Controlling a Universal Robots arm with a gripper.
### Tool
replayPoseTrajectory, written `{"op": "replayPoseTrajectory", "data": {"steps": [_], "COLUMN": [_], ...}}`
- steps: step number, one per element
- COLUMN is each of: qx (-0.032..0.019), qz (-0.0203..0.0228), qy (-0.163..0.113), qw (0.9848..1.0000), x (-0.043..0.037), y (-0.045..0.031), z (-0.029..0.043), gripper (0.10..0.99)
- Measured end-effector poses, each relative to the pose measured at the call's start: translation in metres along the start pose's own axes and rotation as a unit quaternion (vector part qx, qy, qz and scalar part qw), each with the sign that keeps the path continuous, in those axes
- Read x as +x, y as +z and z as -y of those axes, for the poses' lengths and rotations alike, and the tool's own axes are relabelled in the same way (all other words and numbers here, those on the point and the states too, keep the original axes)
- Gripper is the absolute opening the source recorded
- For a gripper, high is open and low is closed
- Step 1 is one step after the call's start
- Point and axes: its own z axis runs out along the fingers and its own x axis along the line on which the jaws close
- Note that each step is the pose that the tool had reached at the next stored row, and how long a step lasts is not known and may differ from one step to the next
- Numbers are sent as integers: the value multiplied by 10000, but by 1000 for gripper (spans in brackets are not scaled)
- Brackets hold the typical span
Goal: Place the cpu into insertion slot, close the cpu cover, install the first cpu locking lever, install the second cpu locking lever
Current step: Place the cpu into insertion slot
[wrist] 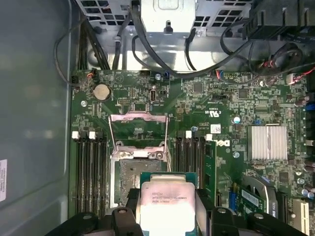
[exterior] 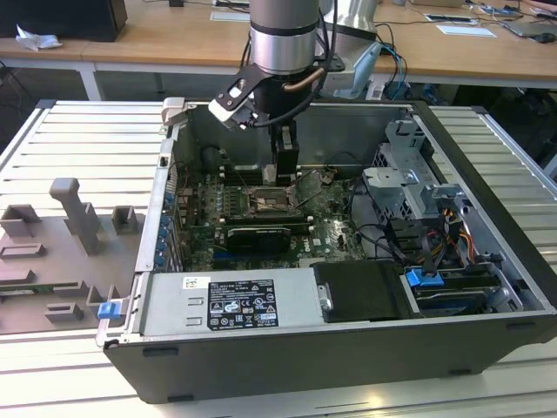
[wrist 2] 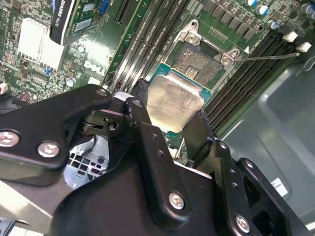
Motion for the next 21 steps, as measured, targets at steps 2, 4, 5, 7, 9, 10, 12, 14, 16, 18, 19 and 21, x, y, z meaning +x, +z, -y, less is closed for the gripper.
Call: {"op": "replayPoseTrajectory", "data": {"steps": [2, 4, 5, 7, 9, 10, 12, 14, 16, 18, 19, 21], "qx": [-103, -134, -135, -134, -139, -140, -142, -149, -149, -152, -153, -157], "qz": [0, 0, 0, 1, -1, -3, -7, -8, -8, -9, -8, -8], "qy": [0, 0, 1, 0, -21, -41, -87, -109, -110, -110, -110, -111], "qw": [9999, 9999, 9999, 9999, 9999, 9999, 9999, 9998, 9998, 9998, 9998, 9998], "x": [0, 9, 20, 35, 49, 50, 55, 71, 92, 125, 133, 150], "y": [21, 70, 105, 148, 203, 216, 252, 310, 344, 393, 404, 431], "z": [2, 5, 7, 10, 13, 14, 19, 39, 43, 58, 64, 76], "gripper": [533, 533, 533, 533, 533, 533, 533, 533, 533, 533, 533, 533]}}
